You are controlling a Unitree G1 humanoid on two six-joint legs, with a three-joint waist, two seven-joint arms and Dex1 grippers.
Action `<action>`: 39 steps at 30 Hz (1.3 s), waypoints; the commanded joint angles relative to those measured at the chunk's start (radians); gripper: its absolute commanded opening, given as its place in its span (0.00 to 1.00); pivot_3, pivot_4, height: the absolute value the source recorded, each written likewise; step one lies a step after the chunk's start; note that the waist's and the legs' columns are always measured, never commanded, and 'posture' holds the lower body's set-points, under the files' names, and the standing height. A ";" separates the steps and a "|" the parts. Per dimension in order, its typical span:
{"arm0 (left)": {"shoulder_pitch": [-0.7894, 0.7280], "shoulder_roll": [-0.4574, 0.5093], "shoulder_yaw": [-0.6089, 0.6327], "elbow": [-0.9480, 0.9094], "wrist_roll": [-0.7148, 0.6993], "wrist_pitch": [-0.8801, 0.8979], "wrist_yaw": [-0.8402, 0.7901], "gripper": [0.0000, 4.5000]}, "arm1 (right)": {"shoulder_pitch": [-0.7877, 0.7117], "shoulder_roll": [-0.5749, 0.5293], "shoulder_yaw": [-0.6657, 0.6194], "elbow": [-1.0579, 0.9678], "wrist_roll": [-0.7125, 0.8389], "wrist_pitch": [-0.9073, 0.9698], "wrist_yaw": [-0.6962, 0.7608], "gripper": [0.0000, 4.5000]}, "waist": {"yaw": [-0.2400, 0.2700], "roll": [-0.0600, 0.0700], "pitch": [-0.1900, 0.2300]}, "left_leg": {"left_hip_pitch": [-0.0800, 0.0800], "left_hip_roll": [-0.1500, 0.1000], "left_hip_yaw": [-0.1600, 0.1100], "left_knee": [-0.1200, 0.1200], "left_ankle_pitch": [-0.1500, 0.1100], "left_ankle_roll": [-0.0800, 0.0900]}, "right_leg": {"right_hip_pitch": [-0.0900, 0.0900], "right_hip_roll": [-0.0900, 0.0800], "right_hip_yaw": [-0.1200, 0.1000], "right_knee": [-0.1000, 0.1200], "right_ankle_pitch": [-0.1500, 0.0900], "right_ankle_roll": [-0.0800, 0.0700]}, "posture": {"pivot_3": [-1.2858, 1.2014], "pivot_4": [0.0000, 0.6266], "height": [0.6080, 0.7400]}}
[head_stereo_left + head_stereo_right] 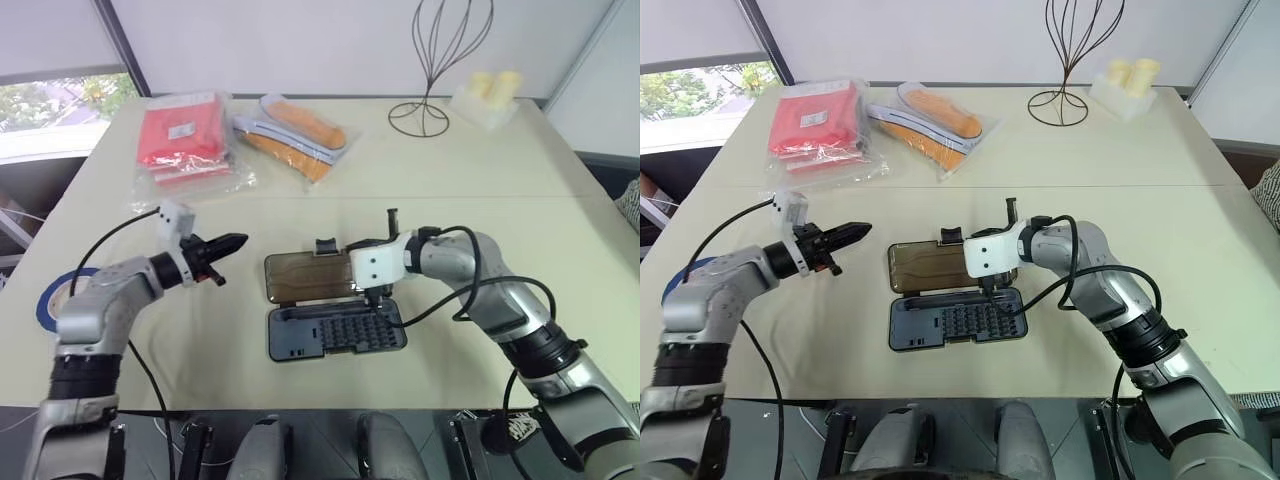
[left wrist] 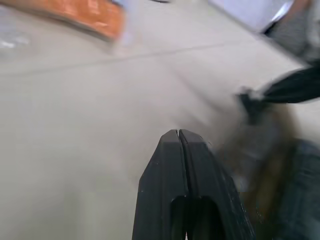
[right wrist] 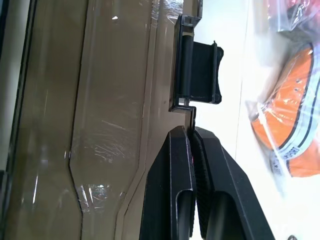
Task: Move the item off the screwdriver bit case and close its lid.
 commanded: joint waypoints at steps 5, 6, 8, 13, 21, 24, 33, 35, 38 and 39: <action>-0.060 -0.048 -0.144 0.139 0.157 -0.197 -0.094 0.00 | -0.007 0.002 -0.012 -0.047 -0.011 -0.005 -0.007 0.01 | -0.001 0.000 0.000 | -0.001 0.000 0.001 0.000 0.000 0.000 | -0.001 0.000 0.000 0.000 0.000 0.000 | 0.52 0.24 1.00; -0.064 -0.054 -0.161 0.144 0.164 -0.202 -0.112 0.00 | -0.008 0.002 -0.013 -0.047 -0.012 -0.004 -0.007 0.01 | -0.001 0.000 0.000 | -0.001 0.000 0.001 0.000 0.000 0.000 | -0.001 0.000 0.000 0.000 0.000 0.000 | 0.52 0.24 1.00; -0.071 -0.066 -0.183 0.152 0.173 -0.210 -0.139 0.00 | -0.010 0.003 -0.014 -0.047 -0.012 -0.002 -0.007 0.01 | -0.001 0.000 0.000 | -0.001 0.000 0.001 0.000 0.000 0.000 | -0.001 0.000 0.000 0.000 0.000 0.000 | 0.52 0.24 1.00; -0.078 -0.080 -0.206 0.158 0.172 -0.198 -0.195 0.00 | -0.010 0.000 -0.018 -0.053 -0.013 0.003 -0.004 0.01 | -0.003 0.000 0.000 | -0.001 0.000 0.001 0.000 0.000 0.000 | -0.001 0.000 0.000 0.000 0.000 0.000 | 0.52 0.24 1.00; -0.088 -0.107 -0.204 0.160 0.178 -0.187 -0.206 0.00 | -0.015 0.000 -0.031 -0.082 0.003 0.046 0.020 0.07 | -0.001 0.000 0.000 | -0.001 0.000 0.001 0.000 -0.001 0.001 | -0.001 0.000 0.000 0.000 0.000 0.000 | 0.52 0.24 1.00; -0.093 -0.116 -0.204 0.165 0.184 -0.190 -0.206 0.00 | -0.017 -0.010 -0.040 -0.096 0.012 0.066 0.039 0.26 | -0.001 0.000 0.000 | -0.001 0.000 0.001 0.000 -0.001 0.001 | -0.001 0.000 0.000 0.000 0.000 0.000 | 0.52 0.24 1.00; -0.109 -0.132 -0.201 0.158 0.181 -0.184 -0.218 0.00 | -0.075 -0.081 -0.121 -0.187 0.159 0.264 0.218 0.90 | 0.000 0.000 0.000 | -0.001 0.000 0.000 0.001 -0.001 0.001 | -0.001 0.000 0.000 0.000 0.000 0.000 | 0.52 0.24 1.00; -0.111 -0.128 -0.200 0.138 0.171 -0.172 -0.233 0.00 | -0.102 -0.090 -0.156 -0.193 0.210 0.325 0.242 0.90 | 0.000 0.000 0.000 | -0.001 0.000 0.000 0.001 -0.001 0.002 | 0.000 0.000 0.000 0.000 0.000 0.000 | 0.52 0.24 1.00; -0.097 -0.110 -0.208 0.068 0.143 -0.138 -0.285 0.00 | -0.150 -0.084 -0.211 -0.174 0.262 0.421 0.226 0.90 | 0.000 0.000 0.000 | -0.001 0.000 0.000 0.000 -0.003 0.005 | -0.001 0.000 0.000 0.000 0.000 0.000 | 0.52 0.24 1.00; -0.091 -0.103 -0.209 0.043 0.131 -0.120 -0.301 0.00 | -0.160 -0.085 -0.220 -0.169 0.273 0.442 0.219 0.90 | 0.000 0.000 0.000 | -0.001 0.000 0.000 0.001 -0.003 0.004 | -0.001 0.000 0.000 0.000 0.000 0.000 | 0.52 0.24 1.00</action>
